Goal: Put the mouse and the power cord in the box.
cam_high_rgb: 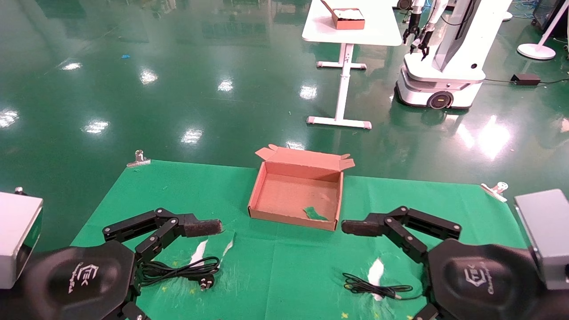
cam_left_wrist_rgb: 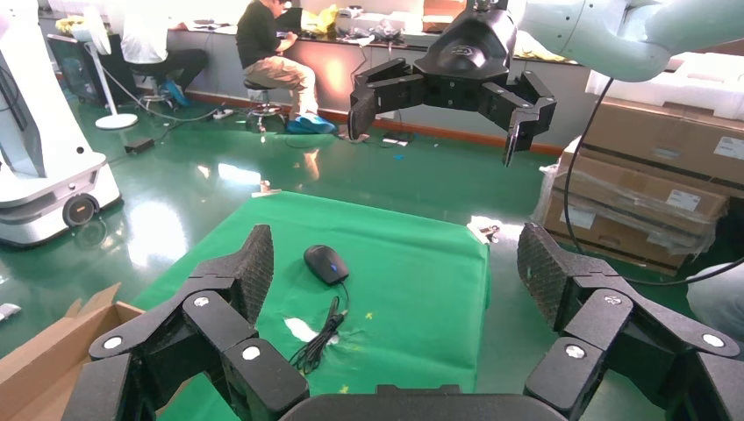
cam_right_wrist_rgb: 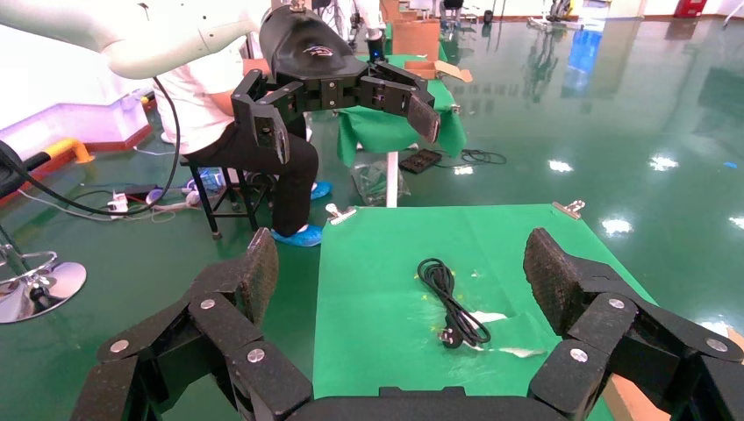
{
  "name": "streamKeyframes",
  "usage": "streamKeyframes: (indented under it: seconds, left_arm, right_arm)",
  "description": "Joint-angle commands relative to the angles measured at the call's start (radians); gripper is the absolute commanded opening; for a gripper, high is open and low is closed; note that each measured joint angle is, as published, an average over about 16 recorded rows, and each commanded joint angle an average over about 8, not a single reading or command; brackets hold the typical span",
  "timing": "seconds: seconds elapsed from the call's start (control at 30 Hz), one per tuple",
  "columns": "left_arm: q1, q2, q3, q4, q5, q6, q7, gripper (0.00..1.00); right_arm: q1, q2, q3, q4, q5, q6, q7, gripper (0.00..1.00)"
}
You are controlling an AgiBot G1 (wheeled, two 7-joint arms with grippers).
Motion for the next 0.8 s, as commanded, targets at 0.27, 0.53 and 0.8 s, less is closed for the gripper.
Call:
streamKeyframes:
  seconds: [0.27, 0.53, 0.8]
  left_arm:
    - [0.0, 0.0, 0.0, 0.0, 0.0, 0.0, 0.0, 1.0]
    - [0.0, 0.0, 0.0, 0.0, 0.0, 0.0, 0.0, 1.0]
    - [-0.001, 0.001, 0.002, 0.001, 0.003, -0.001, 0.001, 1.0]
  right_arm:
    - [0.0, 0.0, 0.0, 0.0, 0.0, 0.0, 0.0, 1.0]
    - [0.0, 0.0, 0.0, 0.0, 0.0, 0.0, 0.0, 1.0]
    - [-0.001, 0.0, 0.0, 0.0, 0.0, 0.0, 0.0, 1.0]
